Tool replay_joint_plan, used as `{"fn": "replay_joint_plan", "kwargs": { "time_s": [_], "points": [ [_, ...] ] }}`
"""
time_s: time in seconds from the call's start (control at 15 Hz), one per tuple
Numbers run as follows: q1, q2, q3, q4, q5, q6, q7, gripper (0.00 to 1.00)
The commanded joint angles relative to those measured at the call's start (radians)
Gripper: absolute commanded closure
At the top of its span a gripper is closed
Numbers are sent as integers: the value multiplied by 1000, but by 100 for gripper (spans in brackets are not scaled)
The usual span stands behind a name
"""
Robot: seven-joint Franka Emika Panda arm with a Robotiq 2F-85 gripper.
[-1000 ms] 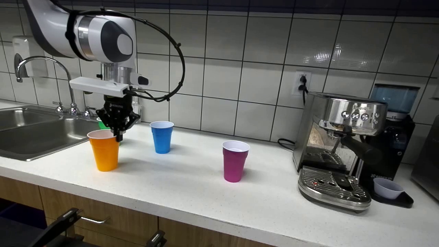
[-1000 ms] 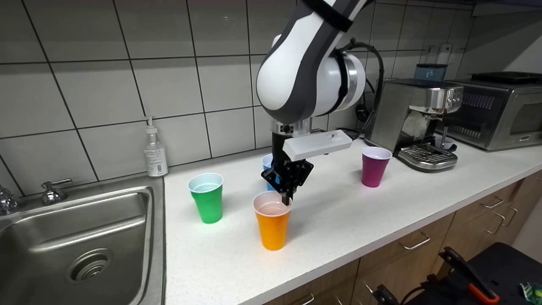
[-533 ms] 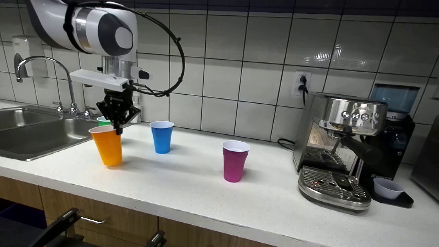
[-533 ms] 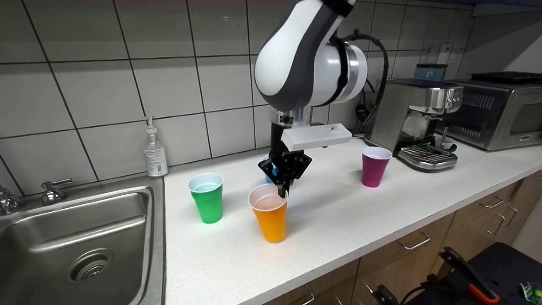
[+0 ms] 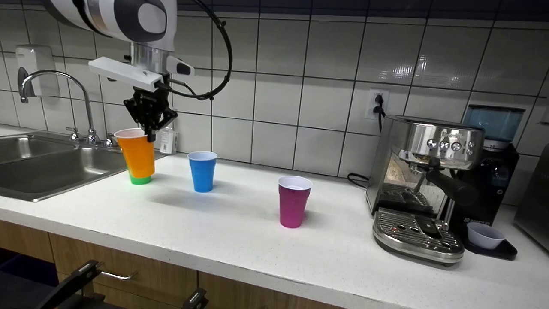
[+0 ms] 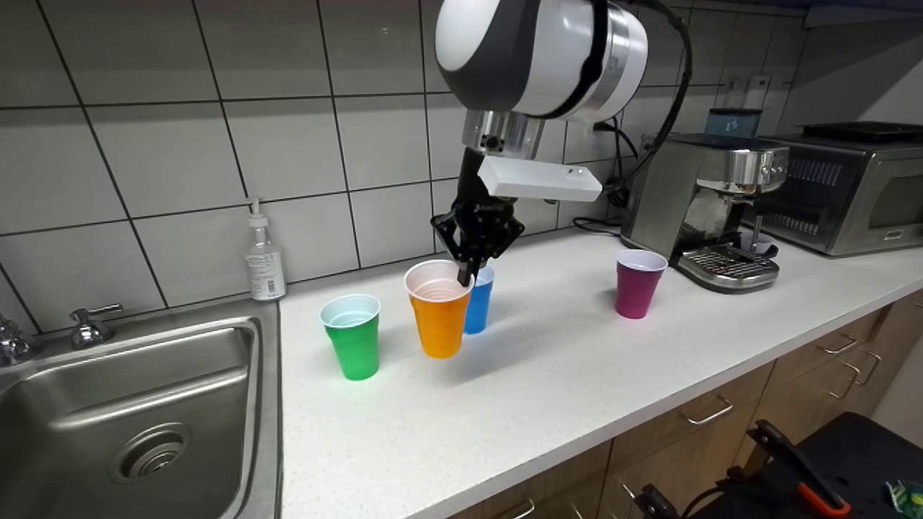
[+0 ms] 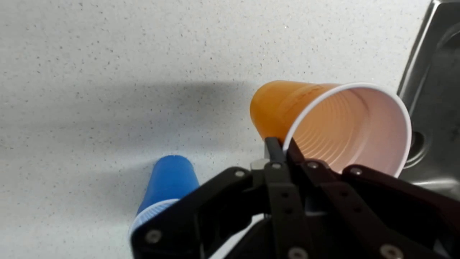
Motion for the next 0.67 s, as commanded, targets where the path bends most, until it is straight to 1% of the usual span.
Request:
{"fn": "replay_joint_plan", "kwargs": {
  "time_s": [0.0,0.27,0.6],
  "points": [
    [-11,-73,-23,3,59,-50,-66,99],
    [-15,-101,-59,18,69,-44,-89,99],
    [-22,-94,-86,33,56,-6,-76,99]
  ]
}}
